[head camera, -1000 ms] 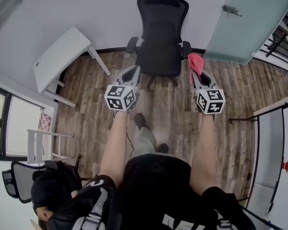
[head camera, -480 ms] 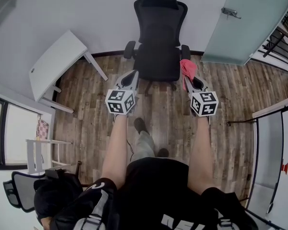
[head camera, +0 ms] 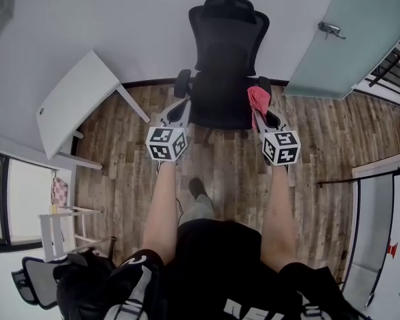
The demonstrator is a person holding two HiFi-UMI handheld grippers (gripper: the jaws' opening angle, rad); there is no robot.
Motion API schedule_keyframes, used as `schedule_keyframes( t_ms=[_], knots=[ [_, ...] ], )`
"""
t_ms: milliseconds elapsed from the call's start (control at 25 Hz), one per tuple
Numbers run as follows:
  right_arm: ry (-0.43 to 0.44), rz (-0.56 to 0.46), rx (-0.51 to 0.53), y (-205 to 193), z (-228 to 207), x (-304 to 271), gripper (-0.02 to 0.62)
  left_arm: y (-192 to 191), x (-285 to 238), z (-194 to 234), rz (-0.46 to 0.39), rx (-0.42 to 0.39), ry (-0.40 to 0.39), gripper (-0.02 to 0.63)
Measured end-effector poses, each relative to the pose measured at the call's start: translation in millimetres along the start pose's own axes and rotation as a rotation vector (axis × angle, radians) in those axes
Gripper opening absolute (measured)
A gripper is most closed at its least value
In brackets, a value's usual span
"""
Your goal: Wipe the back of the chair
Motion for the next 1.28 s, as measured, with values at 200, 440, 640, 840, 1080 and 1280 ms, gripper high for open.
schedule_keyframes(
  t_ms=[200, 440, 640, 840, 1080, 1280],
  knots=[
    [-0.017, 0.016, -0.014, 10.2, -3.6, -50.0, 0.071, 5.4, -34.1, 41.5, 0.015, 0.013, -0.002, 0.023],
    [-0.043, 0.028, -0.03, 18.1, -3.0, -101.1, 0.071, 0.5, -56.4, 91.0, 0.029, 0.038, -0.004, 0.025],
    [-0.064, 0.032, -0.038, 22.7, 3.0, -133.3, 0.071, -4.6, -67.1, 127.6, 0.04, 0.054, -0.011, 0.025],
    [-0.069, 0.033, -0.045, 22.3, 11.8, -155.8, 0.071, -9.0, -78.3, 149.8, 0.047, 0.057, -0.027, 0.024],
    [-0.073, 0.031, -0.057, 22.2, 8.8, -175.0, 0.071, -11.2, -98.4, 157.5, 0.048, 0.06, -0.049, 0.023],
    [-0.072, 0.03, -0.078, 20.3, -6.6, -200.9, 0.071, -15.6, -127.5, 158.3, 0.054, 0.055, -0.07, 0.023]
  ],
)
Point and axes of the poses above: the fingertips, and each gripper's own axes: x backward along the fingers, z to its left, y out of its top, the point moved 2 cm from there along x, backward along the fingers, and after that the axes turned 5 degrees about -x, right-handed, at the moved point
